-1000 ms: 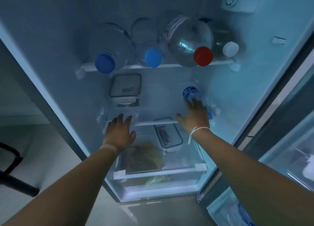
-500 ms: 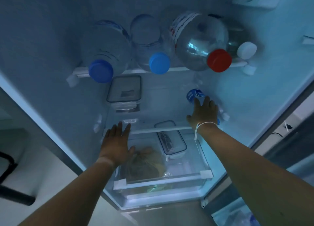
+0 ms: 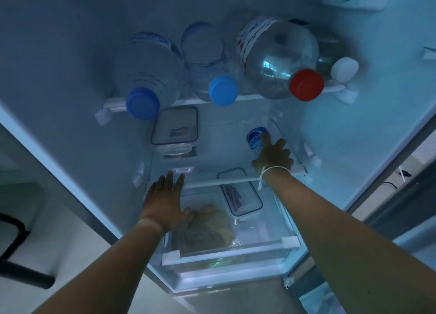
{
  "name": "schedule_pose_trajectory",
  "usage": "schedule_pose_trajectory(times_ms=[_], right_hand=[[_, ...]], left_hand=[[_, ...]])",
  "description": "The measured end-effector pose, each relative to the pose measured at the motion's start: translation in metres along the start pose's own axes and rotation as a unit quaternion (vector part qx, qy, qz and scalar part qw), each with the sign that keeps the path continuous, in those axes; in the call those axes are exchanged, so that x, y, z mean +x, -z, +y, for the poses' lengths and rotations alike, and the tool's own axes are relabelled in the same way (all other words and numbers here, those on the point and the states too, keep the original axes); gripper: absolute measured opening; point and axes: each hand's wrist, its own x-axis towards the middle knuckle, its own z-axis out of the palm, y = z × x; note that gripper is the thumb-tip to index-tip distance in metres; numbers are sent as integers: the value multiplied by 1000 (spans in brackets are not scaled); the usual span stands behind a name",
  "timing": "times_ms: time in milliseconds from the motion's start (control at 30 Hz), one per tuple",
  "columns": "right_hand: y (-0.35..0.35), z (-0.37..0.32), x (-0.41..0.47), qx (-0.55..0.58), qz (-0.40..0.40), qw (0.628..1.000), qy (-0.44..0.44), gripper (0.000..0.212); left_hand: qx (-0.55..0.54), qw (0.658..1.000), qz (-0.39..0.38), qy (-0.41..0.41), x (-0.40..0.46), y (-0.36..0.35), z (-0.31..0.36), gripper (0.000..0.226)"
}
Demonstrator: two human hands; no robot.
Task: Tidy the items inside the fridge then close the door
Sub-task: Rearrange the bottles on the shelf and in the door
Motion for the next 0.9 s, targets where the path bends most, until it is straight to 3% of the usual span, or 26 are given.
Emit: schedule_pose_trajectory(times_ms=[233, 467, 667, 900], right_hand=[[7, 8, -28, 139, -44, 989, -38, 82], [24, 23, -78, 318, -78, 938, -112, 66], [50, 43, -146, 434, -85, 885, -143, 62], [77, 71, -238, 485, -128, 846, -181, 40]], left_hand=[[-14, 999, -43, 9, 0, 12, 0, 89], [-33, 993, -112, 8, -17, 35, 6, 68], [-49, 994, -91, -32, -66, 57, 32, 54], [-75, 991, -63, -88, -136, 90, 67, 58]])
